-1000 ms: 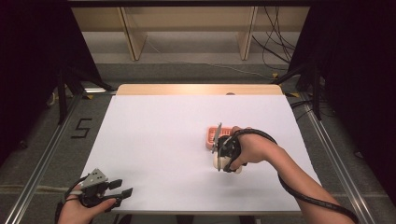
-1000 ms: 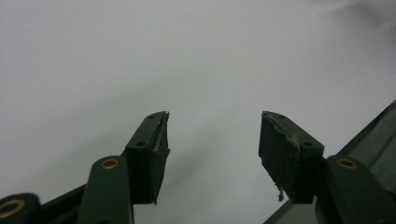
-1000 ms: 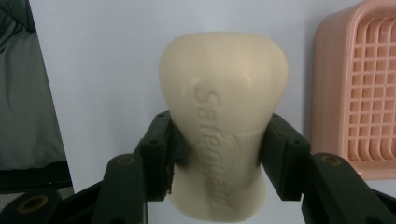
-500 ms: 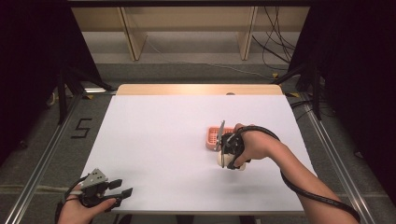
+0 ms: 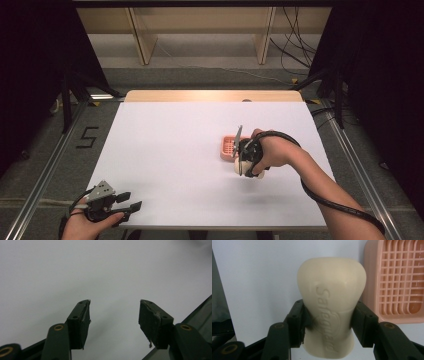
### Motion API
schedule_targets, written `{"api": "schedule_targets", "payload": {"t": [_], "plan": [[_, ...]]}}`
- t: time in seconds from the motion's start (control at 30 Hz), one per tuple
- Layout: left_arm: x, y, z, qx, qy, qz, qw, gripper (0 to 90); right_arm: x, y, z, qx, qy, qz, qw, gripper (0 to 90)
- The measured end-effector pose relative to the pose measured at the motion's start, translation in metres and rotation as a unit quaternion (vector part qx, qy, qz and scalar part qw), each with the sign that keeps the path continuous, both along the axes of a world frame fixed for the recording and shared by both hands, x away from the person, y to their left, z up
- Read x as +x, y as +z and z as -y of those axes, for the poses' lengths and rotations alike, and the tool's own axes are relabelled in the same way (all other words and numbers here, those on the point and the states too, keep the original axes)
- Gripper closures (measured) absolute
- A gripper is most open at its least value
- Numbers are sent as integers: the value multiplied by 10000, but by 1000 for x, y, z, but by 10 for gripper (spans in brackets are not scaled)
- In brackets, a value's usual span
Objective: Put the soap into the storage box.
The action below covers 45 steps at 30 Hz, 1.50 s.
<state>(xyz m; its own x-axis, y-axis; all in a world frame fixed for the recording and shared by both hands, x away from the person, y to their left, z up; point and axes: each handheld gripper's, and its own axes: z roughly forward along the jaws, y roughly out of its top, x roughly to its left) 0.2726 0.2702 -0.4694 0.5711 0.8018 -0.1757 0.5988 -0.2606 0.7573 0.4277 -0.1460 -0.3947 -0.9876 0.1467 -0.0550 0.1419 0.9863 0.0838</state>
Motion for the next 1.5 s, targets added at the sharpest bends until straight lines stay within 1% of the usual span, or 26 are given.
{"api": "schedule_targets", "payload": {"t": [0.13,0.17,0.2,0.23,0.3,0.37,0.4,0.47,0.53,0.6,0.67,0.7,0.8,0.83,0.87,0.9,1.0,1.03,1.1,1.2,1.23,1.33,1.37,1.4,1.43,1.5], "plan": [[0,0,-1,4,-29,-19,10000,419,1,2,0,-63,-133,6,9999,507],[0,0,0,-47,3,-49,10000,419,2,2,0,-15,-94,16,10000,507],[0,0,-1,-1,-27,-7,10000,419,5,2,0,61,151,54,9999,506],[0,0,0,-48,8,-42,10000,419,2,3,0,-62,-167,43,9998,507],[0,0,0,-36,9,-36,10000,418,6,4,1,2,-8,92,10000,507],[0,0,0,-34,-12,-51,10000,419,6,6,0,-66,-173,35,9998,506],[0,0,0,-33,2,-40,10000,418,9,6,0,2,58,108,9999,507],[0,0,0,-32,1,-32,10000,418,8,7,1,-50,-146,71,9999,506],[0,0,0,-30,7,-32,10000,418,11,8,0,11,10,125,9999,507],[0,0,0,-32,-12,-51,10000,418,11,9,1,-76,-168,109,9998,507],[0,1,-1,-27,-11,-49,10000,418,14,8,2,17,-14,130,9999,507],[0,1,-1,-27,-17,-49,10000,418,13,10,1,-69,-195,93,9997,507],[0,1,-1,-18,-2,-36,10000,418,19,8,2,23,135,160,9998,507],[0,1,-1,7,-34,11,10000,417,16,9,2,-95,-183,110,9997,507],[0,1,-1,17,-20,-25,10000,417,16,9,2,-94,-174,130,9997,507],[0,1,-1,14,-17,-22,10000,418,20,9,2,-73,58,170,9998,507],[0,1,-1,9,-28,8,10000,417,19,10,2,-99,-187,156,9997,506],[0,1,-1,13,-36,5,10000,417,22,9,3,-41,-29,199,9998,506],[0,1,-1,4,-25,9,10000,417,22,11,3,-86,-192,174,9996,507],[0,1,-1,-2,-22,12,10000,418,24,12,2,-79,-175,168,9997,506],[0,1,-1,0,-22,11,10000,417,27,11,2,-2,45,232,9997,506],[0,1,-1,8,-32,5,10000,417,29,12,2,-22,64,243,9997,506],[0,1,-1,6,-30,7,10000,417,29,12,1,7,40,220,9997,506],[0,1,-1,8,-26,8,10000,417,27,13,1,-97,-245,179,9995,507],[0,1,-1,5,-29,7,10000,418,30,12,2,-33,-55,241,9997,507],[0,1,-1,0,-26,8,10000,417,29,14,1,-111,-217,195,9995,507]]}}
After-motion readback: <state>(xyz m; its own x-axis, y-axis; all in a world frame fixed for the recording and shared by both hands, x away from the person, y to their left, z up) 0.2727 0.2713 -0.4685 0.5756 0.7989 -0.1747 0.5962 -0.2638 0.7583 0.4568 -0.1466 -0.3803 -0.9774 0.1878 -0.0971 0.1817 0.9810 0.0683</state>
